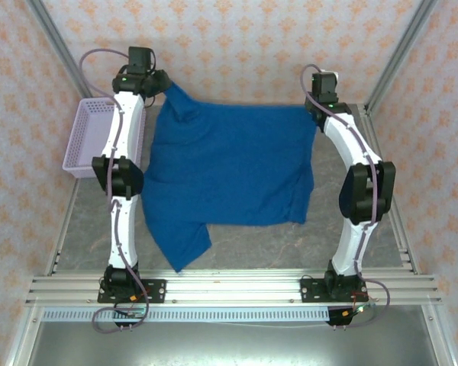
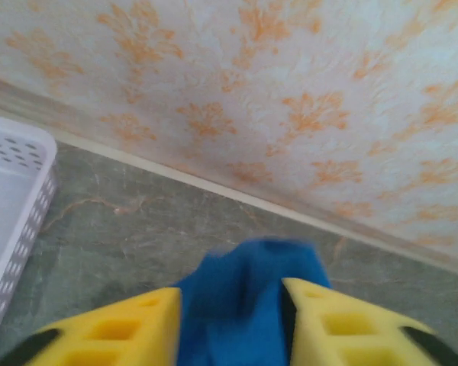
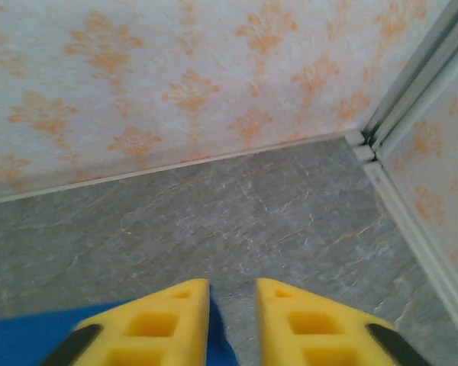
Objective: Fold the inside-out t-shirt
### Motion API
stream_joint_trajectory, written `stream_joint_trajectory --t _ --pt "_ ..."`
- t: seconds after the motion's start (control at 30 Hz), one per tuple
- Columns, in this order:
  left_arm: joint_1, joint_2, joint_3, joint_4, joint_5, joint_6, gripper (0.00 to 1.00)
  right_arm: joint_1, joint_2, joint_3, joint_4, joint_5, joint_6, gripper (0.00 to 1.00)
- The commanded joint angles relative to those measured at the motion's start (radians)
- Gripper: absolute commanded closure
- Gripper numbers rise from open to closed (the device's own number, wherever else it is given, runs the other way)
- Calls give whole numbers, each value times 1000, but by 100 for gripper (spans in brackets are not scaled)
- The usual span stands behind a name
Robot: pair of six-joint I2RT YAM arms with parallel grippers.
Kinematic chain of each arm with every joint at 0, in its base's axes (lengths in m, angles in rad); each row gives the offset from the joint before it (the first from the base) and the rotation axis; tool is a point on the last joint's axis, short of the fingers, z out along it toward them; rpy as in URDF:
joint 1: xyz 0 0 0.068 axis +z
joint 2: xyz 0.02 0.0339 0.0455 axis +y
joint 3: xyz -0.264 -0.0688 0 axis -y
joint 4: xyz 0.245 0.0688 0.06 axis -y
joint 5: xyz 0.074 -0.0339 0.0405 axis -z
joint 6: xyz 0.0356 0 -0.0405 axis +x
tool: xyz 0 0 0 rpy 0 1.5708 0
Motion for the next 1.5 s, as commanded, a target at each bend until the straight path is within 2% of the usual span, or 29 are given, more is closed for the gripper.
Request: stream_joint_trajectory --t 0.0,0.1,0.23,0.37,0.47,0.57,0.73,0.93,1.17,1.33,1.47 --pt "7 -79 74 -106 -29 -21 40 -7 -64 71 -79 -54 22 64" --pt "2 -233 -184 -32 -31 -29 30 -5 -138 -39 -119 -116 49 56" --pt "-19 -546 -747 245 9 -105 28 26 -309 -318 -137 -181 147 53" --pt "-80 -854 -1272 473 66 -183 27 157 -473 -608 -215 -127 238 49" --pt "-118 -991 -1560 526 98 -208 27 246 -571 -807 -245 -103 361 50" --pt "-147 -1055 -1773 583 177 -240 27 310 -587 -930 -260 -65 456 51" --pt "-211 -1089 -1948 571 193 -216 27 350 -544 -1030 -199 -70 548 55" --pt "-213 -1057 -2019 546 151 -172 27 353 -489 -1053 -104 -162 579 55" --pt "-214 -1025 -2052 569 140 -167 27 372 -502 -1062 -115 -168 589 53" --pt "-213 -1013 -2065 569 124 -160 27 376 -458 -1060 -147 -124 587 52" --pt "-212 -1007 -2100 588 113 -171 28 376 -432 -1028 -215 -27 573 60"
